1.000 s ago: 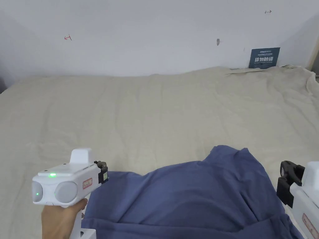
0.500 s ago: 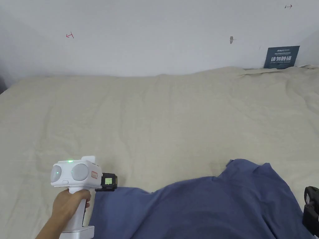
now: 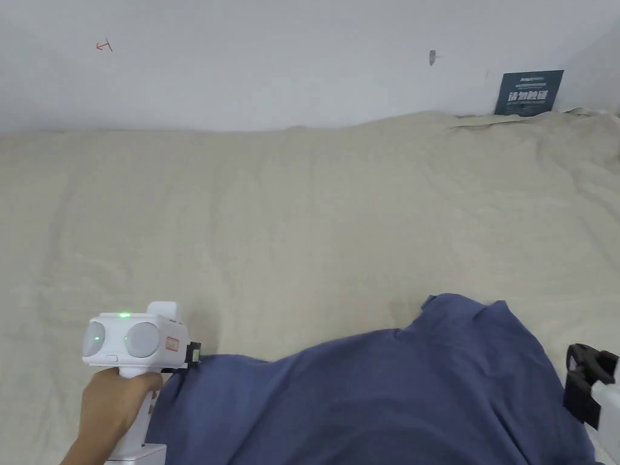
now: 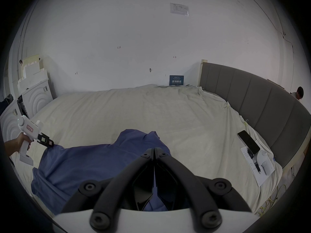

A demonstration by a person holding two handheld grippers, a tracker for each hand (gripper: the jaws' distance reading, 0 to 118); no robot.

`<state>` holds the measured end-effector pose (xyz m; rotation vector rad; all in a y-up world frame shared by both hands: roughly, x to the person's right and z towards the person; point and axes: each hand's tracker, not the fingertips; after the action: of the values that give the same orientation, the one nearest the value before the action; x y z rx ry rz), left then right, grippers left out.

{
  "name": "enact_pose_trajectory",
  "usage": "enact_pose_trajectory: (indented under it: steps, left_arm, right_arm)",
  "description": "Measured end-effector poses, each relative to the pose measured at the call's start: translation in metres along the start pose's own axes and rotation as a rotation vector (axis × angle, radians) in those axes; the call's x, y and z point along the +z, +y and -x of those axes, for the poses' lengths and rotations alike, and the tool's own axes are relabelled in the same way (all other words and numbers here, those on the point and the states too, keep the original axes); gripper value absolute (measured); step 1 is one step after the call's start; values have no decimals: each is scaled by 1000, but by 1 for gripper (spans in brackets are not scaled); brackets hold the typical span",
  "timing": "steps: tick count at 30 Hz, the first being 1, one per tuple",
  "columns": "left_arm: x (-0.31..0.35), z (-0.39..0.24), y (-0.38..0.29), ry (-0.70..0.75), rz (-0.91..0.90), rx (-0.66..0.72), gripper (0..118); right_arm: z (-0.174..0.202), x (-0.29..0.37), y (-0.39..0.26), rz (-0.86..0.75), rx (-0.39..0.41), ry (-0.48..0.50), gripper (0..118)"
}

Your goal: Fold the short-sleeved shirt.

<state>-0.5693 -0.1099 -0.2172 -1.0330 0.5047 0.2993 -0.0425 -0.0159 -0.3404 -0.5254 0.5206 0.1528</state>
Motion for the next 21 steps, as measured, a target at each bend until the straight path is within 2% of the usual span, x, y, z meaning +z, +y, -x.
enact_pose_trajectory:
  steps: [5,6,7,8,9,10,11,12,17,21]
  left_arm:
    - [44,-5,-16,-65,-129,14,0]
    - [49,-4,-18,-71,-145,8,0]
    - [56,-5,-21,-71,-149,0,0]
    - [62,-5,-23,-73,-151,-5,0]
    - [68,-7,-24,-75,-155,-10,0]
    - [72,-8,-26,-78,-159,-15,0]
    - [76,-8,-27,-76,-164,-18,0]
    - [78,-7,-28,-75,-164,-18,0]
    - [81,-2,-29,-78,-170,-17,0]
    - [81,0,-31,-82,-162,-7,0]
  right_arm:
    - [-11,-53,21,74,19,30,1]
    - [-15,-66,24,87,14,38,5]
    - [-17,-79,28,100,17,40,16]
    - [-18,-92,32,120,2,45,35]
    - [-19,-103,34,142,-8,54,67]
    - [-24,-121,36,180,-10,56,87]
    - [-25,-135,37,205,-18,47,100]
    - [-24,-146,36,215,-1,39,103]
    - [-20,-188,33,350,93,26,103]
    - [-18,-205,24,393,133,12,103]
